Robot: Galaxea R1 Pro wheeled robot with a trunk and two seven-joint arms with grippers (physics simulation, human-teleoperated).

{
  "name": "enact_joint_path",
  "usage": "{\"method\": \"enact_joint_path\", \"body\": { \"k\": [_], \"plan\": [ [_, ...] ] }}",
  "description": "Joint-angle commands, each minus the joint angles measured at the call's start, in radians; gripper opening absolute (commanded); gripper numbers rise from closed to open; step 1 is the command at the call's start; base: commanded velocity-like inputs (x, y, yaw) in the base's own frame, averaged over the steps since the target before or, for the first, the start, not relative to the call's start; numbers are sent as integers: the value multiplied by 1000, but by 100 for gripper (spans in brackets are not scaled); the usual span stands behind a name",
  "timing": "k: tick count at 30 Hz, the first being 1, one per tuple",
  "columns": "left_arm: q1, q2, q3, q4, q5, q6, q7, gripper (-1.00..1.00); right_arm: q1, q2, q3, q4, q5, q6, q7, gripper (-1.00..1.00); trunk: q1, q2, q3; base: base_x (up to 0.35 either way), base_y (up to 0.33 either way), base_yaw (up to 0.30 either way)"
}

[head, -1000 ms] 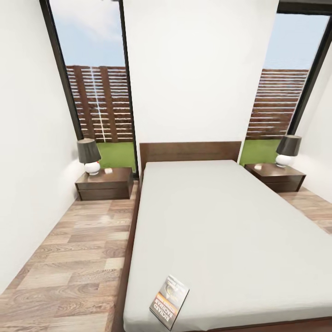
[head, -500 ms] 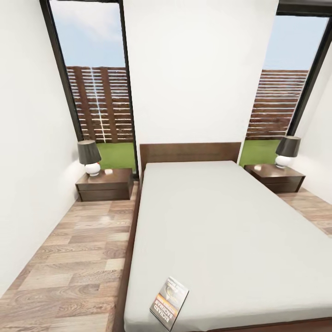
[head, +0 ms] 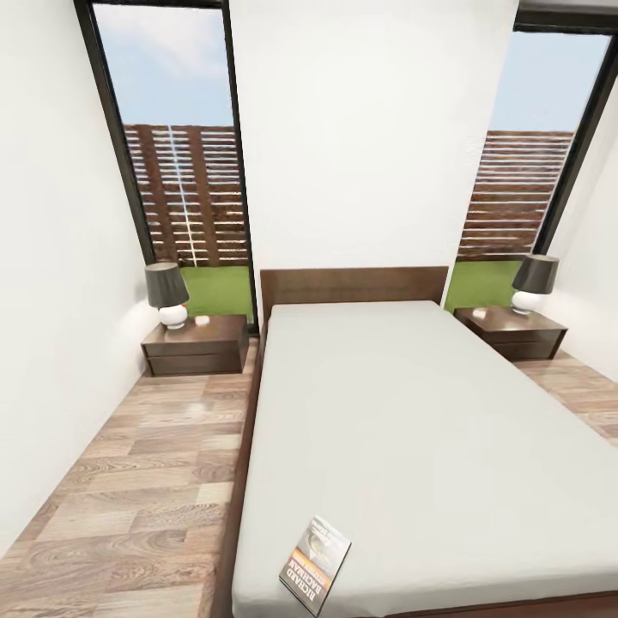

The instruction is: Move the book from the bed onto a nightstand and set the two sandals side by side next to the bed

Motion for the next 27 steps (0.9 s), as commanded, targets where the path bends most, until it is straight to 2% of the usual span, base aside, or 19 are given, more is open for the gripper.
{"method": "enact_joint_path", "body": {
  "k": [1, 6, 10, 19, 27],
  "plan": [
    [-1, 0, -9, 1, 10, -3, -4, 100, -1, 7, -8, 1, 22, 5, 4, 100, -4, 6, 2, 0, 0, 0],
    [-1, 0, -10, 0, 7, -3, -4, 100, -1, 40, -6, 7, 79, 1, -12, 100, -23, 41, 18, 0, 0, 0],
    [-1, 0, -11, 0, 5, -8, -4, 100, -1, 59, -5, 9, 103, -1, -32, 100, -38, 69, 30, 0, 0, 0],
    [0, 0, -14, 3, 1, -34, -3, 100, -1, 70, -4, 24, 119, -2, -47, 100, -73, 132, 58, 0, 0, 0],
    [9, 0, -16, 4, 1, -48, -2, 100, -1, 80, -4, 73, 176, -24, -59, 100, -103, 188, 83, 0, 0, 0]
  ]
}}
